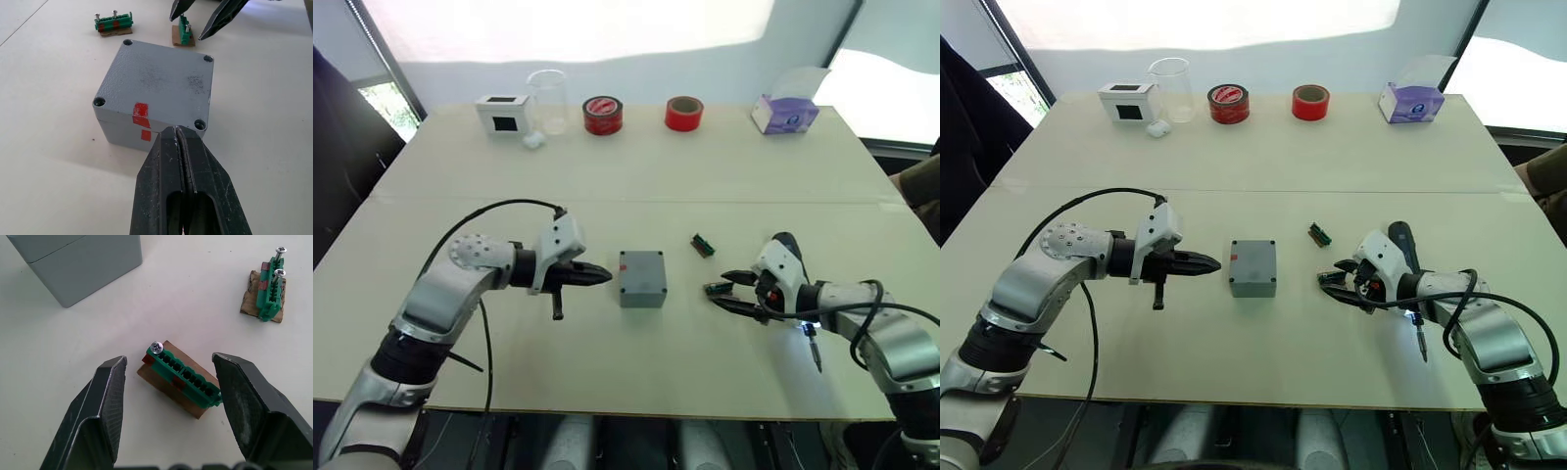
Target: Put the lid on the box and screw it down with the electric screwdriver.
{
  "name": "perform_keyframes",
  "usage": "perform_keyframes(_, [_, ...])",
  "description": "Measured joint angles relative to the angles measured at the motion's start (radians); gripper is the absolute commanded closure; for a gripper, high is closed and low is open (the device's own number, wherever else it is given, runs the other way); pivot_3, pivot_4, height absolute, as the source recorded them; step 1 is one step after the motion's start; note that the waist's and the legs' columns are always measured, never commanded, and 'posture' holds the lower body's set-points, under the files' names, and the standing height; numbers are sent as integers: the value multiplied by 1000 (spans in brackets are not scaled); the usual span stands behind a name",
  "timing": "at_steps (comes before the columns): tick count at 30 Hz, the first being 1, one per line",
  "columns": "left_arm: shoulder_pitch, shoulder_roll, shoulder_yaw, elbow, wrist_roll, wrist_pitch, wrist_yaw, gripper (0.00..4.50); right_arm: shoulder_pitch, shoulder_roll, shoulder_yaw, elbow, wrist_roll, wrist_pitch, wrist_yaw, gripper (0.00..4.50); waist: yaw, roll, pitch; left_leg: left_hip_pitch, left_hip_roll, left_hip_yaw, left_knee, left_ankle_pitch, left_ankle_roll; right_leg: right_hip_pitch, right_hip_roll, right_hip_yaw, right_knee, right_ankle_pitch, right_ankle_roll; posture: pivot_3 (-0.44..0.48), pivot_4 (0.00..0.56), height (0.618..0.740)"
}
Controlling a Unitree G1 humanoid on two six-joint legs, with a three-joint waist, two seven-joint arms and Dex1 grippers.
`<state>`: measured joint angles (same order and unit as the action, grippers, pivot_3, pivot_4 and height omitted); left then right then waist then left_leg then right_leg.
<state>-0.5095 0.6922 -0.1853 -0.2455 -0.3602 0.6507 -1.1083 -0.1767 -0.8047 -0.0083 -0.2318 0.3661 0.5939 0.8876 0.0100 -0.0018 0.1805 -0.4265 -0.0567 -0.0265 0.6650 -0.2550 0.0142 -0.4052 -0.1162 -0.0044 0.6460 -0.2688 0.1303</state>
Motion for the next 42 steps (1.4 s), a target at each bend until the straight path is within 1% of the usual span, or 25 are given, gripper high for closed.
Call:
perform_keyframes(1, [1,0,0,0,0,0,0,4500,0,0,0,0,0,0,1,1590,0,0,0,0,0,0,0,0,0,0,0,0,0,0,0,0,150,740])
perform_keyframes(3, [5,0,0,0,0,0,2,4500,0,0,0,2,0,-2,3,2118,2,0,0,0,0,0,0,0,0,0,0,0,0,0,0,0,150,740])
perform_keyframes(4, [6,0,-1,0,0,0,3,4500,0,1,0,2,0,-2,2,2300,2,0,0,0,0,0,0,0,0,0,0,0,0,0,0,0,150,740])
perform_keyframes(6, [6,0,-1,0,0,-1,4,4500,-1,3,0,2,1,-2,2,3083,2,0,0,0,0,0,0,0,0,0,0,0,0,0,0,0,150,740])
perform_keyframes(7, [6,0,-2,0,1,-1,5,4500,-2,3,0,2,2,-1,3,3396,1,0,0,0,0,0,0,0,0,0,0,0,0,0,0,0,150,740])
perform_keyframes(17, [9,0,-29,9,11,-10,6,4500,-2,8,0,2,3,2,1,3396,1,0,0,0,0,0,0,0,0,0,0,0,0,0,0,0,150,740])
perform_keyframes(34, [15,0,-30,27,16,-15,7,4500,-17,18,0,-3,11,11,4,3396,1,0,0,0,0,0,0,0,0,0,0,0,0,0,0,0,150,740])
perform_keyframes(35, [15,0,-30,31,16,-17,7,4500,-17,20,0,-3,11,11,4,3918,1,0,0,0,0,0,0,0,0,0,0,0,0,0,0,0,150,740])
perform_keyframes(36, [15,0,-30,33,16,-22,7,4500,-17,20,1,-3,11,11,4,4007,1,0,0,0,0,0,0,0,0,0,0,0,0,0,0,0,150,740])
perform_keyframes(37, [15,0,-30,33,16,-26,7,4500,-17,20,1,-3,11,11,4,4437,1,0,0,0,0,0,0,0,0,0,0,0,0,0,0,0,150,740])
perform_keyframes(42, [15,0,-30,33,16,-28,6,4500,-15,19,14,-7,5,9,12,4437,1,0,0,0,0,0,0,0,0,0,0,0,0,0,0,0,150,740])
